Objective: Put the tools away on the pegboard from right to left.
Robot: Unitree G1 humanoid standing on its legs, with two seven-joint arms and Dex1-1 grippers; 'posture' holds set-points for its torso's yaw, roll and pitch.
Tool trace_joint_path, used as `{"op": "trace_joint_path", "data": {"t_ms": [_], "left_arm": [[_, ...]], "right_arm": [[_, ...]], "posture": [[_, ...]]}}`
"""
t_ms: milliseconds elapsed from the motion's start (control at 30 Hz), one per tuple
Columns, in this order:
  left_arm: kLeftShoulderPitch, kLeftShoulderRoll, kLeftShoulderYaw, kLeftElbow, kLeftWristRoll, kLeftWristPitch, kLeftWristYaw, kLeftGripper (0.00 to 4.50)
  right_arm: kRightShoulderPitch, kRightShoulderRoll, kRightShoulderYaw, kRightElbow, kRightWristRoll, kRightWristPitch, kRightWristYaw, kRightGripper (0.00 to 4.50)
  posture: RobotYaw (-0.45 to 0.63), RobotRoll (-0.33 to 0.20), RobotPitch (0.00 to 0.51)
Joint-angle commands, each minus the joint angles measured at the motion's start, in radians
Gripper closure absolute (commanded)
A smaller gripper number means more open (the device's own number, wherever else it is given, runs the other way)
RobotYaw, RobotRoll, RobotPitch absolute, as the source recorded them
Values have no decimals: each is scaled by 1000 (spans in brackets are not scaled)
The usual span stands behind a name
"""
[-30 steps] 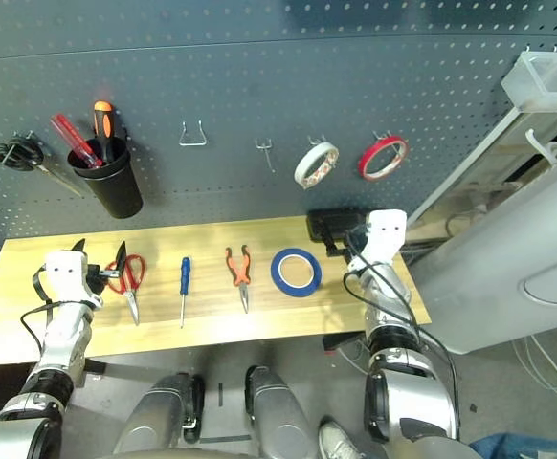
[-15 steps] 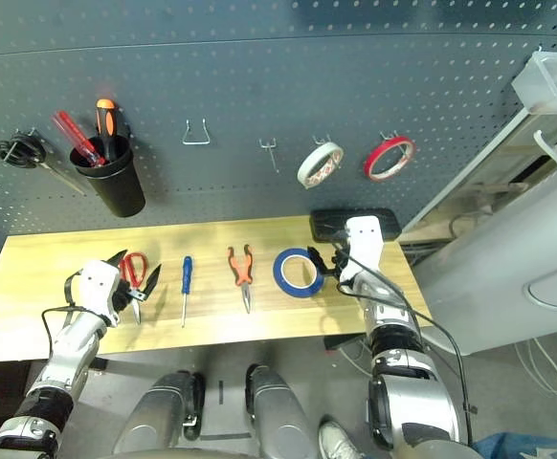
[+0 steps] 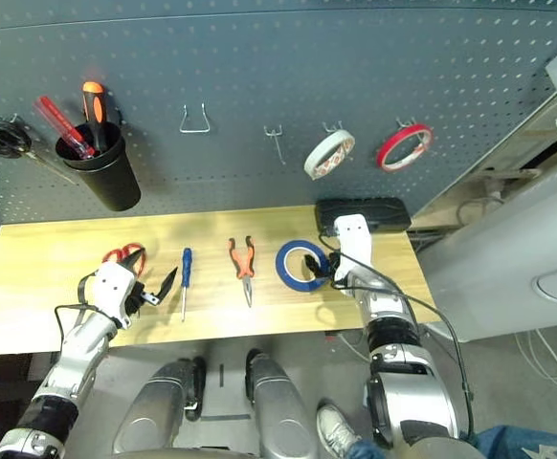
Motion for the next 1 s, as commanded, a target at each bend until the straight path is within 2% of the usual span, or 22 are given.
{"op": "trace_joint_path", "data": {"t_ms": [33, 133, 233, 533, 567, 800, 1000], "left_arm": [[27, 1, -11, -17, 11, 19, -3, 26], [29, -1, -11, -29, 12, 27, 1, 26], [36, -2, -8, -42, 12, 31, 9, 0], [44, -8, -6, -47, 13, 17, 31, 0], [40, -9, -4, -43, 13, 12, 35, 0], [11, -16, 3, -23, 4, -41, 47, 0], [-12, -19, 8, 2, 0, -76, 54, 0]], "right_arm": [[14, 10, 10, 21, -12, 29, -13, 15], [-1, 19, 12, 41, -14, 36, -18, 15], [-18, 26, 12, 61, -18, 53, -29, 562], [-36, 28, 9, 67, -23, 74, -48, 3643], [-38, 28, 8, 67, -23, 69, -50, 3771], [-41, 18, 11, 52, -38, -11, -56, 3771], [30, 1, 26, -88, -53, -140, -25, 3772]], "posture": [[74, 0, 330], [86, 0, 335], [98, 0, 337], [103, 0, 319], [103, 0, 317], [104, 0, 287], [97, 0, 264]]}}
